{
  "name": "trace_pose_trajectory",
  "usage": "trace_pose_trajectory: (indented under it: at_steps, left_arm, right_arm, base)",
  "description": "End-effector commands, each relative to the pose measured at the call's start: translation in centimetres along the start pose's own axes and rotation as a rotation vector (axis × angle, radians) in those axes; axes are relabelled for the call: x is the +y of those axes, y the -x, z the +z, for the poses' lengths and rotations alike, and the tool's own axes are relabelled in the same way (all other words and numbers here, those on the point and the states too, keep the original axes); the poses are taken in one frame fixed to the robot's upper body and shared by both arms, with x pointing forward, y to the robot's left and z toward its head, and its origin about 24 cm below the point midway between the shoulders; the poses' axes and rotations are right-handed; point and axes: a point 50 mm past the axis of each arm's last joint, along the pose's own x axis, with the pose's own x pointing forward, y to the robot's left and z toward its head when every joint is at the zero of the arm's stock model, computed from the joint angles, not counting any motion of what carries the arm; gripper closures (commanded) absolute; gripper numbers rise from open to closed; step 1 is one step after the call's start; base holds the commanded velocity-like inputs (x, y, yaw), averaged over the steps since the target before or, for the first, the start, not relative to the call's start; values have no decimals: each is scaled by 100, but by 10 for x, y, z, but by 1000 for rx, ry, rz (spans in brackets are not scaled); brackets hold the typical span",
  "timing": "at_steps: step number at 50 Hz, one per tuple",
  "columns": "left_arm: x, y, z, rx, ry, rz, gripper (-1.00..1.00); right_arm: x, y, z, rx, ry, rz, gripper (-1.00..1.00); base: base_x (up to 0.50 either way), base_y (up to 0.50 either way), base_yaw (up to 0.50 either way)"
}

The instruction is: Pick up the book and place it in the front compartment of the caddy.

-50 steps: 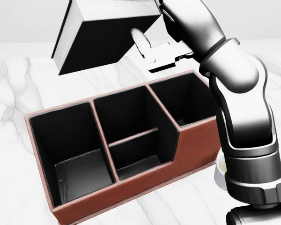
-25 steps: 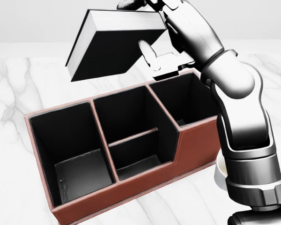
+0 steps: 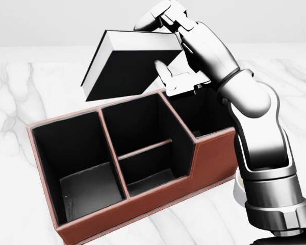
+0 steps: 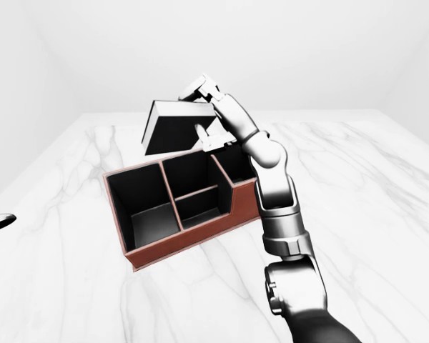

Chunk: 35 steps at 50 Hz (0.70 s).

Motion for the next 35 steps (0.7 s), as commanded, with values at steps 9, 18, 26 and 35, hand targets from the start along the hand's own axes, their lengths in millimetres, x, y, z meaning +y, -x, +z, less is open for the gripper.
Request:
trace_pose_trajectory:
  at_steps: [9, 18, 26, 35]
  left_arm:
    - [1, -1, -1, 2, -1, 3, -100]
    - [1, -1, 0, 0, 1, 4, -100]
    - [1, -1, 0, -2, 0, 4, -100]
    - [1, -1, 1, -3, 0, 3, -100]
  right_arm:
    - [-5, 1, -7, 7, -66, -42, 100]
    - [-5, 1, -12, 25, -74, -42, 100]
    - [-3, 1, -16, 43, -78, -37, 100]
    - [-1, 4, -24, 66, -101, -45, 100]
  base:
    - [0, 0, 0]
    - [0, 0, 0]
    - [0, 0, 0]
    - [0, 0, 0]
